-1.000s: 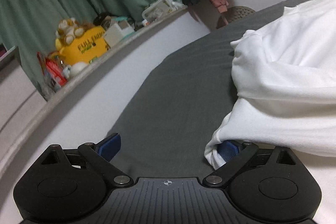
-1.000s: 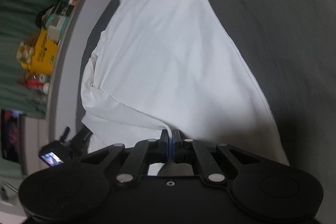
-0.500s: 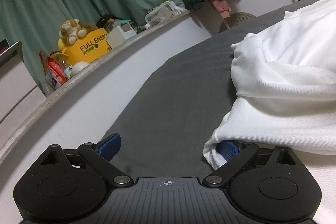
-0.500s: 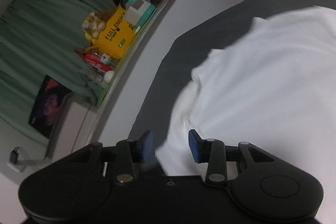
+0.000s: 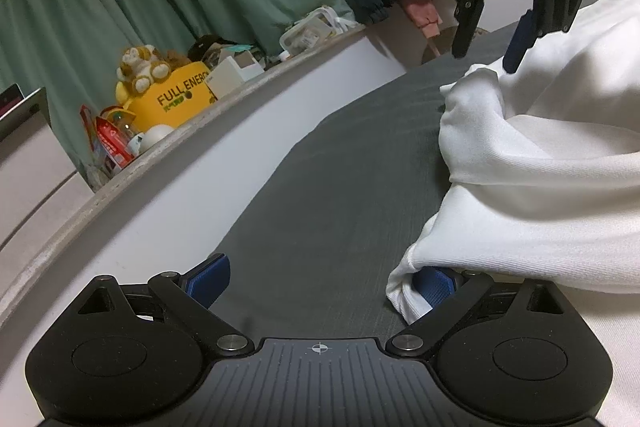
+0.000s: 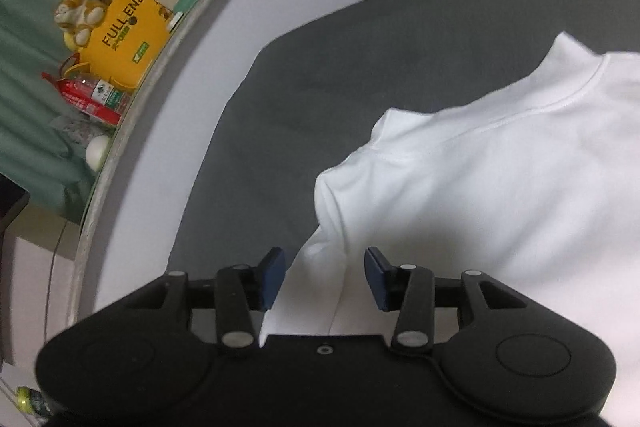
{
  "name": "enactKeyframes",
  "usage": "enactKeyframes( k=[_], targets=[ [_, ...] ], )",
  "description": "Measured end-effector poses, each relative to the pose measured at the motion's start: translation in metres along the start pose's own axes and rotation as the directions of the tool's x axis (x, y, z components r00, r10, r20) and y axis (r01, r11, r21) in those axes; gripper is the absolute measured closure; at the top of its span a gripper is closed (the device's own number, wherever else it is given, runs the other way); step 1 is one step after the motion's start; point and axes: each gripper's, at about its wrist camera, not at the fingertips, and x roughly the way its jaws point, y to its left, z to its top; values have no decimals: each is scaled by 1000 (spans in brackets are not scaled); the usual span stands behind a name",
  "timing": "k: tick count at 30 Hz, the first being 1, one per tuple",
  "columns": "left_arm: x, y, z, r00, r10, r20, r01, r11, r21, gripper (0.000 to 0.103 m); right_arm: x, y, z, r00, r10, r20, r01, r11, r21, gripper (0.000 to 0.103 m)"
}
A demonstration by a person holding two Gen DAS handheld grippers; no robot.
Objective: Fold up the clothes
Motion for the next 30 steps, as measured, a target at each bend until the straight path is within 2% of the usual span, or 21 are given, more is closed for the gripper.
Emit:
enactKeyframes(
  k=[2, 5, 6, 7, 8, 13, 16, 19, 21, 24, 26, 28, 30],
  targets=[
    [0, 1, 1, 1000, -2, -1, 2, 1000, -1, 6, 5, 2, 1, 1000, 14, -5, -15, 1000, -15, 60],
    [0, 1, 1, 1000, -4, -1, 4, 1000, -3, 6, 18, 9, 4, 1000, -15, 6, 16, 998, -53, 62],
    [0, 1, 1, 1000, -4, -1, 4, 1000, -4, 6, 21, 11, 4, 1000, -26, 9, 26, 998, -62, 72],
    [0, 2, 1, 1000, -5, -1, 5, 1000, -4, 6, 25, 12, 4, 999, -33, 15, 33, 997, -69, 94],
    [0, 2, 1, 1000, -5, -1, 5, 1000, -5, 6, 28, 13, 5, 999, -35, 22, 37, 997, -72, 97],
    [0, 2, 1, 1000, -8, 0, 8, 1000, -9, 6, 42, 32, 22, 991, -28, 132, 45, 991, -125, 97],
    [0, 3, 1, 1000, -9, 0, 9, 1000, -11, 6, 60, 43, 36, 989, -38, 143, 59, 988, -146, 97],
    [1, 4, 1, 1000, -16, -4, 16, 1000, -19, 6, 81, 44, 39, 990, -82, 113, 100, 980, -170, 97],
    [2, 6, 1, 1000, -21, -8, 21, 999, -25, 6, 89, 35, 37, 991, -79, 105, 95, 983, -155, 97],
    [3, 8, 1, 1000, -28, -13, 28, 999, -35, 6, 86, 19, 40, 996, 0, 88, 7, 997, -79, 95],
    [4, 9, 1, 999, -34, -17, 33, 999, -41, 5, 72, 12, 43, 993, 44, 112, -37, 997, -65, 85],
    [5, 11, 0, 999, -39, -20, 38, 998, -48, 4, 47, 6, 46, 983, 51, 177, -36, 996, -85, 63],
    [6, 12, 0, 999, -44, -24, 43, 998, -55, 4, 21, -6, 51, 976, 28, 215, -8, 996, -92, 58]
  ],
)
